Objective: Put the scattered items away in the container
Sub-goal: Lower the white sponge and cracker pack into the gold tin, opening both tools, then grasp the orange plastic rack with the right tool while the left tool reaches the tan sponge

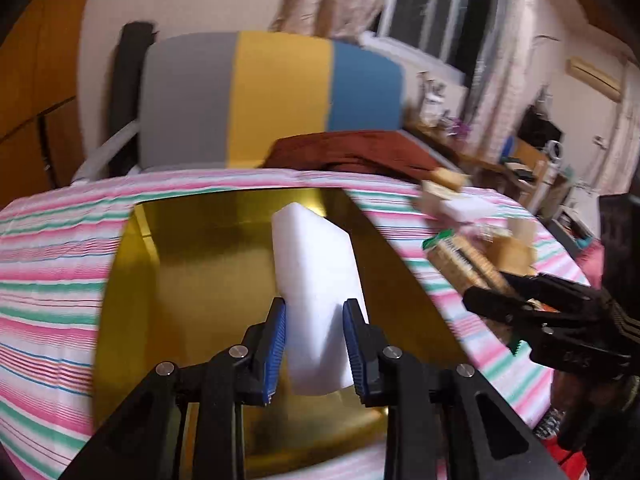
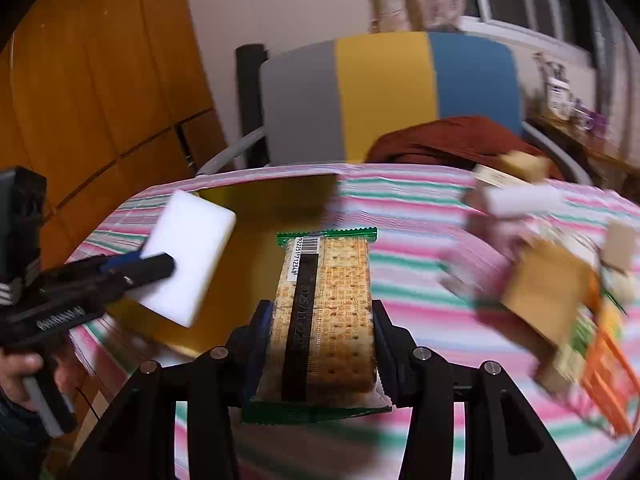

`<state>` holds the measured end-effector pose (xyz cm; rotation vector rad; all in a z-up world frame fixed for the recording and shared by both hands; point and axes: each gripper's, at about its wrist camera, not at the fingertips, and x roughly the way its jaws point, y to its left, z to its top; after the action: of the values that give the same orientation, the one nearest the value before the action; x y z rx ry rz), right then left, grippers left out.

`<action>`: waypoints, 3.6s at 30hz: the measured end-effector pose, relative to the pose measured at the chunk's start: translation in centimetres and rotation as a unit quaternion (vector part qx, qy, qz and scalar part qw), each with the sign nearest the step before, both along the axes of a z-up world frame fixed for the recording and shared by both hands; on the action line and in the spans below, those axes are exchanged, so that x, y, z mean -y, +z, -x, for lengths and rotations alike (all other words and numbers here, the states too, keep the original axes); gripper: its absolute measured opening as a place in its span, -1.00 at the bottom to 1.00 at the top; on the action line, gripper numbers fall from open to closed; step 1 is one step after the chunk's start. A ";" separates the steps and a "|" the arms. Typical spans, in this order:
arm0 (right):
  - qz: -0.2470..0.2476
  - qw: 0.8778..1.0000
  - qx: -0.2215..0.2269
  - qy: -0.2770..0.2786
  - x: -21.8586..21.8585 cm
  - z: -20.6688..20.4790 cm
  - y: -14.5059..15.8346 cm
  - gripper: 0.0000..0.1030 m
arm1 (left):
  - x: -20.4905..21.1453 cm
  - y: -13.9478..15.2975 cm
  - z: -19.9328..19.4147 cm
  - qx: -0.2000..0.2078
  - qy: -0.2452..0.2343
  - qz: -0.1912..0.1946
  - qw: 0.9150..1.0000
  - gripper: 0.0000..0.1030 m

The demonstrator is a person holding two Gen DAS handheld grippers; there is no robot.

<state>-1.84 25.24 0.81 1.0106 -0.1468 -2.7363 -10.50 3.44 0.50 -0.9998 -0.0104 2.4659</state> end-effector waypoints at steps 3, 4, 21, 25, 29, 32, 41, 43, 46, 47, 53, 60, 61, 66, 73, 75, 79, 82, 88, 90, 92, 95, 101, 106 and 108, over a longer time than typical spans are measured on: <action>-0.016 1.000 0.021 0.012 2.8 4.1 0.3 -0.07 | 1.5 -0.2 3.0 0.017 0.024 0.008 1.000 -0.45; -0.016 0.999 0.029 0.014 3.4 5.3 0.3 -0.07 | 1.8 -0.4 4.1 0.024 0.029 0.011 0.999 -0.45; -0.017 0.995 0.097 -0.004 5.3 17.2 -1.8 -0.02 | 4.7 -3.5 13.4 0.081 0.088 0.071 0.990 -0.10; 0.000 0.997 0.075 -0.003 4.1 15.4 -0.9 -0.02 | 5.1 -2.9 12.6 0.065 0.100 0.063 0.991 -0.08; 0.020 0.998 0.054 -0.006 2.7 12.9 -0.4 0.01 | 4.3 -1.9 10.0 0.041 0.087 0.058 0.994 -0.08; 0.032 0.999 0.042 -0.007 1.1 10.0 -0.4 0.08 | 2.9 -1.2 6.9 0.019 0.056 0.050 0.997 -0.08; 0.022 0.998 0.037 -0.049 -6.0 0.8 -1.4 0.22 | -3.7 0.7 -3.0 -0.009 -0.095 -0.018 0.995 -0.05; 0.018 0.997 0.036 -0.064 -8.2 -1.3 -1.3 0.27 | -5.7 0.8 -5.0 -0.007 -0.133 -0.027 0.991 -0.02; 0.011 0.995 0.035 -0.088 -11.4 -4.4 -1.1 0.34 | -8.9 0.5 -7.9 -0.001 -0.190 -0.028 0.981 -0.01; 0.007 0.995 0.035 -0.097 -12.6 -5.5 -0.9 0.39 | -10.0 0.3 -8.9 0.003 -0.210 -0.026 0.977 0.00; -0.046 0.992 0.052 -0.107 -17.6 -10.3 -0.3 0.61 | -15.5 -2.2 -13.0 0.026 -0.291 -0.008 0.956 0.00; -0.118 0.986 0.108 -0.056 -20.9 -10.1 0.6 0.71 | -19.1 -5.0 -14.5 0.041 -0.335 0.021 0.941 0.00; -0.124 0.984 0.118 -0.047 -21.3 -9.7 0.5 0.72 | -19.3 -5.3 -14.5 0.045 -0.337 0.024 0.940 0.00; -0.168 0.969 0.184 0.006 -21.7 -6.9 -1.2 0.76 | -19.4 -6.2 -14.2 0.053 -0.337 0.032 0.939 0.00; -0.202 0.952 0.225 0.048 -21.6 -4.9 -3.5 0.76 | -19.9 -6.8 -14.2 0.061 -0.345 0.032 0.936 0.00; -0.203 0.950 0.232 0.050 -21.9 -4.5 -3.9 0.76 | -20.0 -6.9 -14.2 0.060 -0.345 0.032 0.936 0.00; -0.193 0.950 0.243 0.041 -22.8 -4.1 -4.6 0.65 | -19.9 -6.9 -14.0 0.062 -0.345 0.028 0.936 0.00; -0.188 0.951 0.243 0.029 -22.9 -4.5 -4.6 0.34 | -19.9 -7.0 -13.8 0.066 -0.343 0.022 0.937 0.00; -0.184 0.956 0.229 -0.012 -21.4 -6.1 -4.1 0.10 | -20.0 -6.3 -13.1 0.059 -0.327 0.023 0.943 0.00; -0.180 0.956 0.227 -0.033 -20.8 -6.7 -4.1 0.04 | -20.4 -5.4 -12.4 0.057 -0.318 0.019 0.946 0.00; -0.176 0.957 0.224 -0.059 -20.5 -7.4 -4.2 0.02 | -20.9 -4.6 -11.7 0.052 -0.308 0.015 0.950 0.00; -0.170 0.959 0.209 -0.093 -20.5 -8.4 -4.1 0.02 | -22.4 -3.2 -10.5 0.036 -0.293 0.015 0.955 0.07; -0.118 0.969 0.172 -0.130 -21.3 -9.7 -4.1 0.04 | -26.1 -1.8 -7.2 0.029 -0.261 0.011 0.965 0.47; -0.099 0.973 0.156 -0.139 -21.6 -9.6 -5.0 0.09 | -28.8 -1.5 -5.1 0.021 -0.237 0.017 0.971 0.62; -0.093 0.973 0.155 -0.140 -22.0 -9.6 -5.5 0.10 | -30.0 -1.4 -4.7 0.014 -0.237 0.023 0.971 0.65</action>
<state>7.77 47.22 -4.67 1.5791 -0.0902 -2.8598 -5.76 33.45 -0.93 -0.9281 0.2490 2.0231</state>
